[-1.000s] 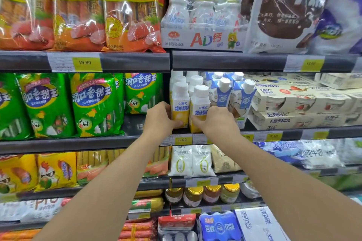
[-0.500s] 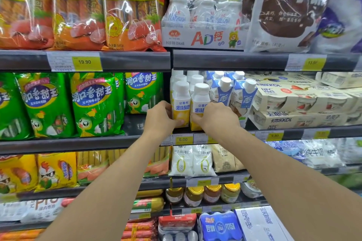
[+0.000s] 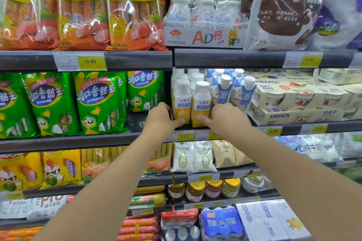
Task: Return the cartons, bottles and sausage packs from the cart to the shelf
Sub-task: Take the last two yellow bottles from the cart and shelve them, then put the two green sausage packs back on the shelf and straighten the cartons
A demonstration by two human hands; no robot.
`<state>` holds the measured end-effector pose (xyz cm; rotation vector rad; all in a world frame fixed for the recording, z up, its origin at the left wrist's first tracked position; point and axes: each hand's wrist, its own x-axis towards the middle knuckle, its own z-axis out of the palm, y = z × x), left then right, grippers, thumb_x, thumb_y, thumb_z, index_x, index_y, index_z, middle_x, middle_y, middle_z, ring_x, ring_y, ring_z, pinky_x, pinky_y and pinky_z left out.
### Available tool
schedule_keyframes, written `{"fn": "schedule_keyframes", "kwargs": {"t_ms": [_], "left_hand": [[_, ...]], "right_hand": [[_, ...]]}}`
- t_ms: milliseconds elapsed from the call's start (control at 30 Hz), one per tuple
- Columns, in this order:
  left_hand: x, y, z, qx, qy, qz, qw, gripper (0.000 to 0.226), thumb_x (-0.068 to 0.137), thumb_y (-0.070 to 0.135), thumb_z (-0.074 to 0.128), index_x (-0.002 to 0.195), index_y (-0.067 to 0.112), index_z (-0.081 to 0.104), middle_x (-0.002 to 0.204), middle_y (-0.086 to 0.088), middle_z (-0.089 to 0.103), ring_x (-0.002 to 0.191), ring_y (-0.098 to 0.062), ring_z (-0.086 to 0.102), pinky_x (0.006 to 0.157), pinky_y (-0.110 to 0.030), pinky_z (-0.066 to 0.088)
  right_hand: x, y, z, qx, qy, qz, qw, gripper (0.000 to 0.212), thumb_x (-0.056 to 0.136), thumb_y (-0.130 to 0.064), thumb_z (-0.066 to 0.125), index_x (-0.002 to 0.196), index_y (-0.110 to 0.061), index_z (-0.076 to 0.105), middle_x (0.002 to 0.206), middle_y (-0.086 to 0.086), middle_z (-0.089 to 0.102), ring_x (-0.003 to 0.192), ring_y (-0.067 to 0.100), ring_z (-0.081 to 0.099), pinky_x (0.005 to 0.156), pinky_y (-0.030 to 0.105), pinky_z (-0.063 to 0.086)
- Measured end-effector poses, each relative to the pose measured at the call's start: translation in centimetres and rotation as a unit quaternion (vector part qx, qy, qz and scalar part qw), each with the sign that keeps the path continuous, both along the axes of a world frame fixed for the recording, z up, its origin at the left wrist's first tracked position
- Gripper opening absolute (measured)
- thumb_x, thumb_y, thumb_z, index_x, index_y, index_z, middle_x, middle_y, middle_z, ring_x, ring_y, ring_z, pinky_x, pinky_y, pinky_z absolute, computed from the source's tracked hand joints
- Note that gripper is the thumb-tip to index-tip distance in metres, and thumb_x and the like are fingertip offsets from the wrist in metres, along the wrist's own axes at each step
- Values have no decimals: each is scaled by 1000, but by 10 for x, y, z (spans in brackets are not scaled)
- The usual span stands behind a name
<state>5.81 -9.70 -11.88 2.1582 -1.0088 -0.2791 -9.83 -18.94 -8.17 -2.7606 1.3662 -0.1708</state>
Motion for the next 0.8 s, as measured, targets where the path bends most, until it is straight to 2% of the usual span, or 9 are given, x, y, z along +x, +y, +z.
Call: {"fn": "schedule_keyframes", "kwargs": {"t_ms": [100, 200, 267, 367, 433, 567, 633, 767, 800], "left_hand": [[-11, 18, 18, 84, -118, -42, 989, 44, 90, 47, 65, 115, 12, 60, 110, -4, 66, 98, -21, 62, 85, -38, 55], [-44, 22, 25, 130, -136, -163, 969, 37, 95, 47, 56, 104, 13, 66, 99, -4, 69, 90, -19, 64, 83, -39, 56], [-76, 11, 17, 161, -140, -258, 942, 43, 94, 51, 56, 118, 15, 62, 113, -3, 67, 100, -20, 63, 89, -39, 54], [-126, -17, 1, 205, -221, -345, 889, 60, 95, 47, 56, 143, 13, 44, 141, -7, 50, 126, -26, 51, 102, -39, 46], [-159, -42, -5, 212, -269, -369, 864, 60, 96, 43, 57, 142, 9, 41, 141, -12, 48, 127, -31, 48, 103, -43, 45], [-235, -90, -7, 205, -309, -402, 837, 42, 94, 32, 59, 126, 6, 49, 130, -15, 53, 116, -32, 53, 89, -37, 45], [-283, -109, -10, 214, -325, -425, 817, 44, 94, 30, 59, 128, 4, 49, 134, -16, 53, 119, -33, 53, 92, -37, 44], [-384, -143, -33, 233, -335, -463, 787, 43, 92, 29, 59, 126, 3, 50, 129, -17, 54, 121, -35, 53, 90, -37, 46], [-411, -151, -39, 234, -333, -480, 777, 46, 92, 30, 59, 127, 3, 50, 131, -17, 52, 123, -35, 52, 94, -38, 46]], "right_hand": [[-29, -4, -1, -16, -6, 12, 1000, 67, 92, -70, 38, 67, -11, 59, 65, 4, 59, 64, 23, 62, 60, 35, 56], [-66, -12, -7, -16, 10, 4, 1000, 68, 94, -66, 38, 66, -8, 59, 63, 6, 61, 61, 23, 61, 56, 34, 54], [-95, -18, -15, -8, 33, -16, 999, 63, 95, -62, 41, 80, -6, 66, 73, 10, 68, 68, 25, 65, 63, 36, 56], [-145, -30, -31, 3, 80, -39, 996, 51, 96, -56, 46, 108, -11, 68, 102, 10, 70, 92, 28, 66, 80, 41, 57], [-184, -37, -42, 12, 84, -49, 995, 50, 94, -55, 49, 121, -15, 62, 118, 9, 64, 106, 29, 62, 87, 41, 54], [-279, -45, -60, -9, 82, -77, 994, 52, 93, -54, 51, 128, -16, 53, 125, 7, 56, 115, 29, 56, 91, 42, 51], [-335, -44, -65, -6, 73, -111, 991, 56, 94, -54, 50, 134, -15, 49, 131, 8, 54, 120, 29, 53, 93, 41, 50], [-460, -34, -79, 28, 83, -198, 976, 60, 93, -56, 52, 133, -12, 48, 128, 11, 53, 116, 31, 52, 94, 43, 49], [-492, -30, -82, 31, 82, -218, 972, 59, 93, -56, 52, 131, -12, 49, 126, 11, 53, 114, 31, 53, 92, 43, 49]]}}
